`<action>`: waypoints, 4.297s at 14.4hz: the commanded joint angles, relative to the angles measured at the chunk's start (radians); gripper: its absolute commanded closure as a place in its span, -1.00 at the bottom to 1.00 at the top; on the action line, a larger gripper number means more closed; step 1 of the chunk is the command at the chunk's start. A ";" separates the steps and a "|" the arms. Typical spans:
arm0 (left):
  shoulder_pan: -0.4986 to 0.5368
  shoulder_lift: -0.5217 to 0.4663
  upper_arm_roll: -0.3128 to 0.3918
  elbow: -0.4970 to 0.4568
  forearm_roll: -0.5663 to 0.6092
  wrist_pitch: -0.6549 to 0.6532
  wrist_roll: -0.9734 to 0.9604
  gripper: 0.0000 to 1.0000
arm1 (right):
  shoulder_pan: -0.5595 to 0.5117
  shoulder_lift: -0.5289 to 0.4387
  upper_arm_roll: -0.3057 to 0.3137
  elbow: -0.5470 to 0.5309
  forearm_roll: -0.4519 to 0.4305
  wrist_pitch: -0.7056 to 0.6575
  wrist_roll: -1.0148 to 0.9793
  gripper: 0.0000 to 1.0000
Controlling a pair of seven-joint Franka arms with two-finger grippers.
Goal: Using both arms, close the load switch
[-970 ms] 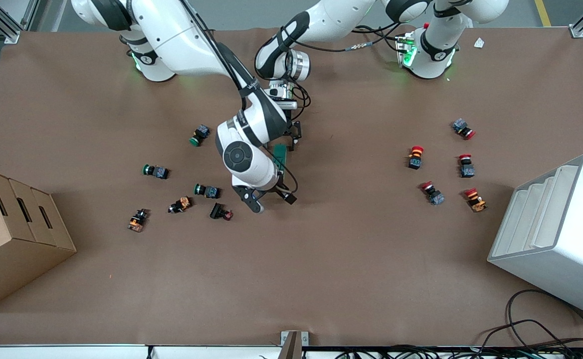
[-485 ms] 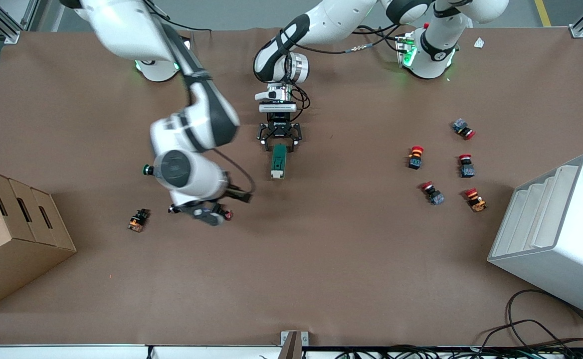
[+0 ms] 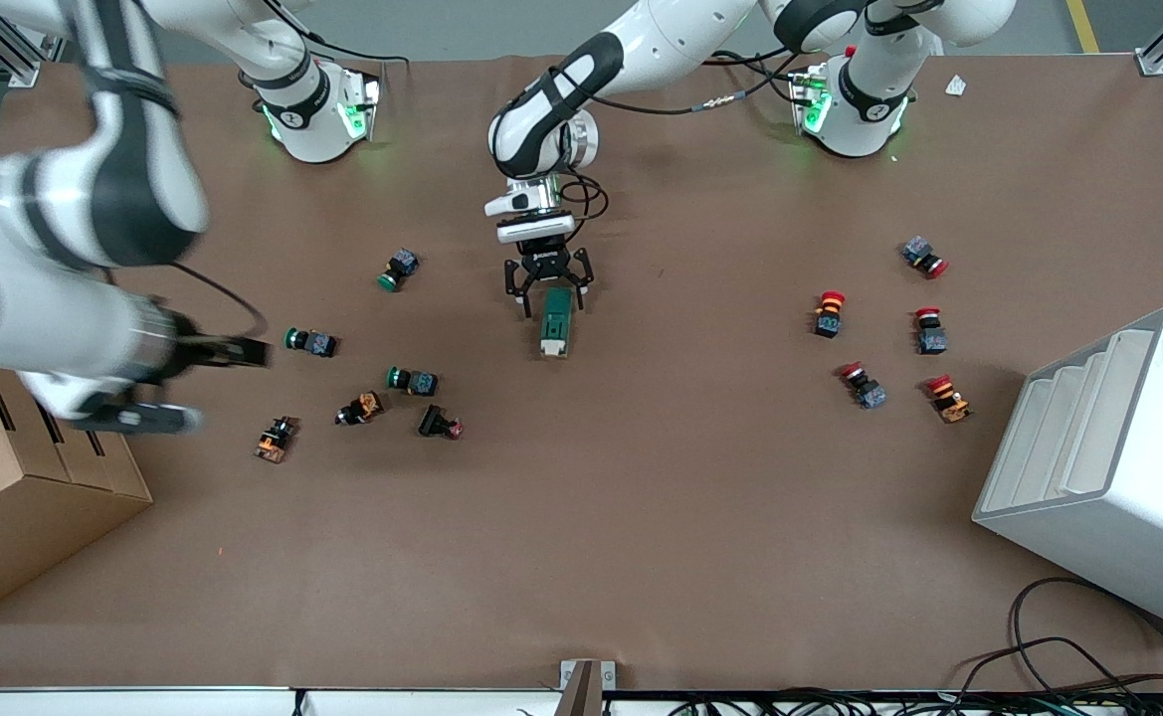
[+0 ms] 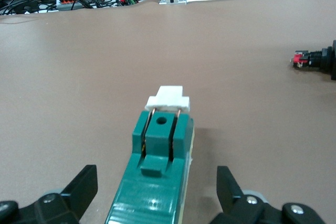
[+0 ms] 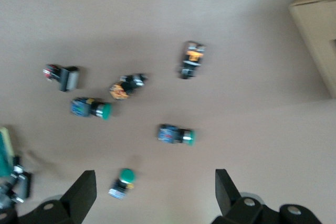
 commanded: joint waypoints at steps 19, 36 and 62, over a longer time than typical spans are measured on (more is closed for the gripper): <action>0.326 -0.460 0.003 0.198 -0.965 -0.078 1.244 -1.00 | -0.168 -0.055 0.026 0.136 -0.091 -0.118 -0.131 -1.00; 1.003 -0.705 -0.003 0.232 -1.319 -0.296 2.101 -1.00 | -0.182 -0.104 0.092 0.162 -0.033 -0.229 0.033 -1.00; 0.975 -0.963 0.247 0.016 -1.546 -0.436 2.284 -1.00 | -0.219 -0.387 0.135 -0.033 -0.031 -0.211 0.019 -1.00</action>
